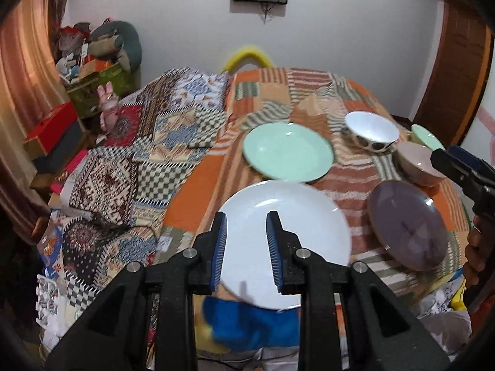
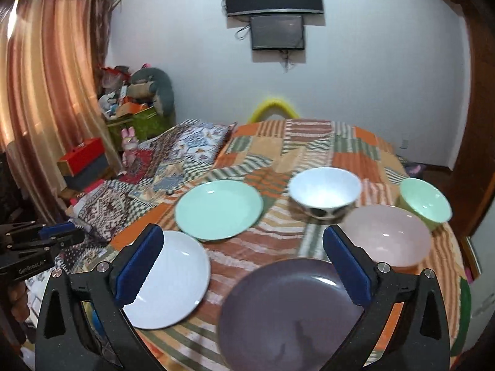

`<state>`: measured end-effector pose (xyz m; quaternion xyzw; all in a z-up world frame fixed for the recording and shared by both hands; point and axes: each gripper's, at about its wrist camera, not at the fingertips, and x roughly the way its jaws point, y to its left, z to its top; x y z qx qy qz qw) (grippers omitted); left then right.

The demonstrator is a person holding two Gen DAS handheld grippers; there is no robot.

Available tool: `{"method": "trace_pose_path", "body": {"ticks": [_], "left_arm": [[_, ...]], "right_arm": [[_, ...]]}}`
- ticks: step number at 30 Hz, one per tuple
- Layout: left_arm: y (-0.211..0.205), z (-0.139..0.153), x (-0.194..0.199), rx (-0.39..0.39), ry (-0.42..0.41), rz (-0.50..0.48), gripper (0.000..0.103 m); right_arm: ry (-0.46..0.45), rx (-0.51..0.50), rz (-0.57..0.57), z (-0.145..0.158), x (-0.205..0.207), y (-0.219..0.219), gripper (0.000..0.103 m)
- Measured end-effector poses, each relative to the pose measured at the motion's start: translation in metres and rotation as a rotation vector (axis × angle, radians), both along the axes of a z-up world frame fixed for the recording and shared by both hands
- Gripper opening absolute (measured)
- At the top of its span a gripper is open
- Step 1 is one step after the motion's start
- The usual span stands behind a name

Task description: Organize plates and bowls

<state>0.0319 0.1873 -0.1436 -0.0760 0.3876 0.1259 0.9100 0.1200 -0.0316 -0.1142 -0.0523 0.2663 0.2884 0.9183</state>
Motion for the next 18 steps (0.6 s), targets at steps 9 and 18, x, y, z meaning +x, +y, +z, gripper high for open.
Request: {"method": "trace_pose_path", "body": {"ticks": [9,18], "left_arm": [[0.025,-0.035,0.000,-0.029,0.039,0.015,0.026],[0.038,-0.074,0.022,-0.100,0.094,-0.014,0.026]], "right_arm": [[0.133,-0.060,0.090,-0.033,0.005,0.046,0.103],[0.221,-0.153,0.103,-0.060,0.014,0.069,0.101]]}}
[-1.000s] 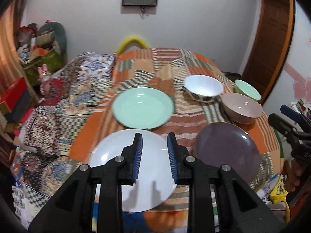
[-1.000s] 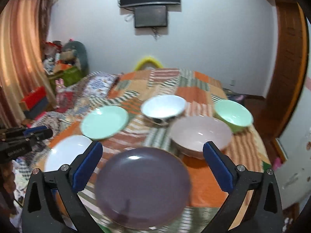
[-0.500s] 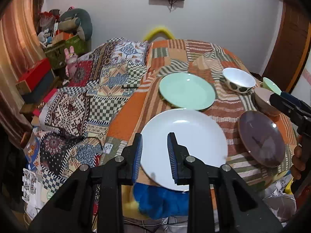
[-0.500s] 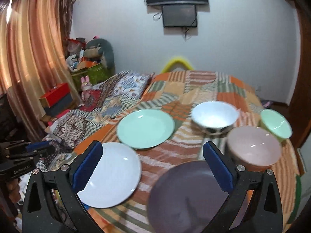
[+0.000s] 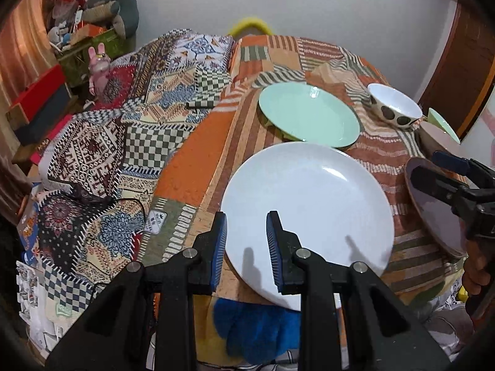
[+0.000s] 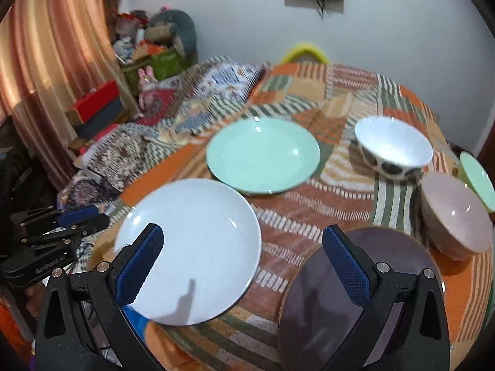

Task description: Organize plates and bowls

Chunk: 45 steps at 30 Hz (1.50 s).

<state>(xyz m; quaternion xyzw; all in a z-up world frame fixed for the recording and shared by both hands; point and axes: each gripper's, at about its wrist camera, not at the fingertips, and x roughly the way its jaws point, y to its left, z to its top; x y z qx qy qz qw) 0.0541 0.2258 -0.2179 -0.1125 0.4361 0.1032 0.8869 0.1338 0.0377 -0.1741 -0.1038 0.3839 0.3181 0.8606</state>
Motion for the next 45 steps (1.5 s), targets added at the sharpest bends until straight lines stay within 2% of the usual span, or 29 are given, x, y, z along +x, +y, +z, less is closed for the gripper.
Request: {"method": "trace_pose_path", "body": {"ticks": [4,6,10,15,25,30,34,38,45], "left_arm": [[0.013,-0.017,0.009,-0.066,0.028,0.007,0.026],[0.019,-0.024,0.013,-0.098,0.039,0.013,0.026],[0.027,-0.035,0.017,-0.120,0.052,0.019,0.026],[0.033,-0.048,0.023,-0.162,0.073,0.023,0.026],[0.037,-0.058,0.025,-0.205,0.069,0.020,0.026],[0.038,-0.062,0.027,-0.225,0.061,0.017,0.029],[0.037,-0.063,0.025,-0.221,0.055,0.016,0.030],[0.036,-0.064,0.024,-0.243,0.066,0.021,0.031],[0.038,-0.060,0.021,-0.231,0.086,0.049,0.030]], "right_arm": [[0.078,-0.021,-0.012,-0.017,0.012,0.007,0.097],[0.118,-0.032,-0.012,-0.024,0.017,0.009,0.089],[0.157,-0.061,-0.012,-0.035,0.020,0.015,0.083],[0.206,-0.090,-0.011,-0.047,0.025,0.020,0.067],[0.225,-0.143,-0.018,-0.057,0.032,0.029,0.064],[0.242,-0.168,-0.002,-0.065,0.034,0.036,0.050],[0.240,-0.167,0.002,-0.065,0.034,0.035,0.050],[0.263,-0.163,0.013,-0.065,0.032,0.037,0.043],[0.271,-0.173,0.046,-0.066,0.029,0.039,0.042]]}}
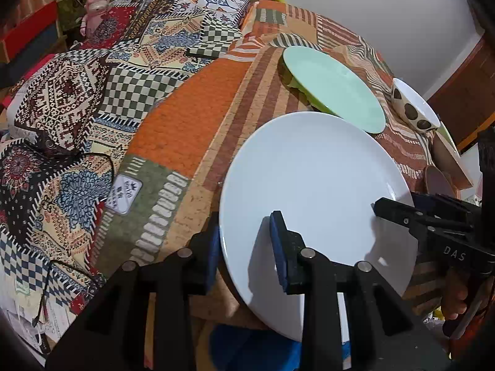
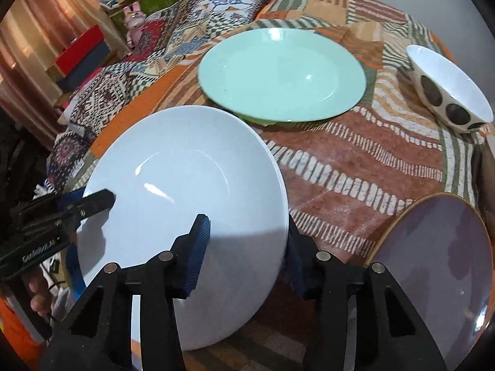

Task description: Organize plates and bowls

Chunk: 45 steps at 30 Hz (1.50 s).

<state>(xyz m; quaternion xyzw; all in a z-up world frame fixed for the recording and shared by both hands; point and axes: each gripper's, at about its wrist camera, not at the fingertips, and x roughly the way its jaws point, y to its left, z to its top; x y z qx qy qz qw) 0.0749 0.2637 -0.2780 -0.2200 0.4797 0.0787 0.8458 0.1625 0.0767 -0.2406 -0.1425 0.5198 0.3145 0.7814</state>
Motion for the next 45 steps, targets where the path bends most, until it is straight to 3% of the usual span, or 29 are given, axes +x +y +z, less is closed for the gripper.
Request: {"method": "trace_pose_path", "body": {"ticks": [6,12,25,45], "left_arm": [[0.005,-0.001,-0.008,-0.013,0.007,0.023,0.030],[0.009,0.005,-0.014,0.008,0.012,0.054,0.030],[-0.008,0.039,-0.017,0.070,-0.054,0.070,0.030],[-0.105,0.105,0.012,0.137,-0.183,-0.102,0.030]], "right_arm": [[0.041,0.054,-0.020,0.002,0.001,-0.007,0.027],[0.076,0.100,-0.005,0.003,-0.002,-0.008,0.022],[0.033,0.142,0.010,0.022,-0.009,-0.016,0.022],[-0.107,0.213,-0.127,0.081,-0.013,-0.111,0.022]]}}
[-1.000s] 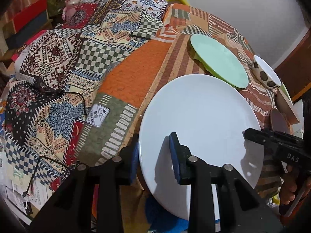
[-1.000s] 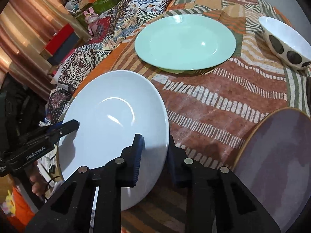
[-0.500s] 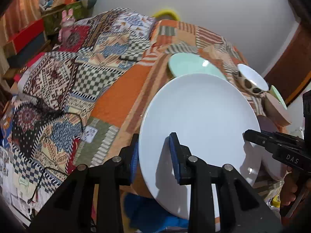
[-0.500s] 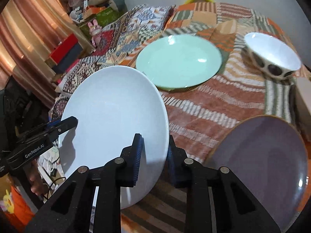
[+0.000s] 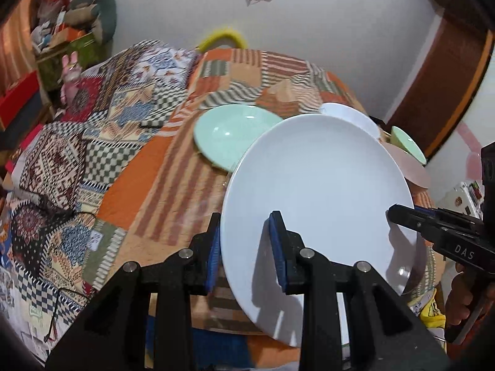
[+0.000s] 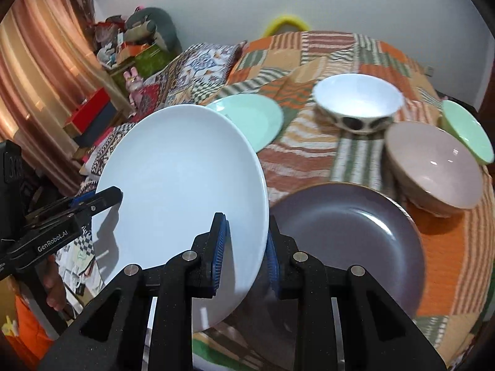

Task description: Organize plates and bowls

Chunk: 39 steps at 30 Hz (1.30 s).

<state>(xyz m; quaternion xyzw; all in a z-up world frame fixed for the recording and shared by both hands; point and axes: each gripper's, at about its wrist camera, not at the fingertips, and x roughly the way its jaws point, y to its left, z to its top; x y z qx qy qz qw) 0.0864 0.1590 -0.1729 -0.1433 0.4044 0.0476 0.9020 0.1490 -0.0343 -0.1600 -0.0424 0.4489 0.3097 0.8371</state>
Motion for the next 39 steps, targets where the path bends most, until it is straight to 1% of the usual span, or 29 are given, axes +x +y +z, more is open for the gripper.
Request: {"method": "trace_pose_path", "body": {"ticks": [8,16,20,29,39], "left_arm": [[-0.049,0.005,0.016,0.020,0.007,-0.073,0.030],[-0.091,0.000,0.038,0.043,0.035,-0.144,0.030],[-0.107,-0.005,0.049,0.041,0.056,-0.176,0.030],[-0.124,-0.025,0.067,0.024,0.107,-0.208,0.030],[-0.123,-0.043,0.077,0.015,0.153,-0.205,0.030]], "right_arm": [[-0.009,0.021,-0.072,0.003,0.000,-0.049,0.022],[0.018,0.049,-0.151,-0.003,0.005,-0.093,0.022],[0.029,0.051,-0.186,-0.007,0.007,-0.111,0.022],[0.057,0.019,-0.231,-0.020,0.011,-0.127,0.023],[0.083,-0.013,-0.238,-0.031,0.014,-0.128,0.024]]}}
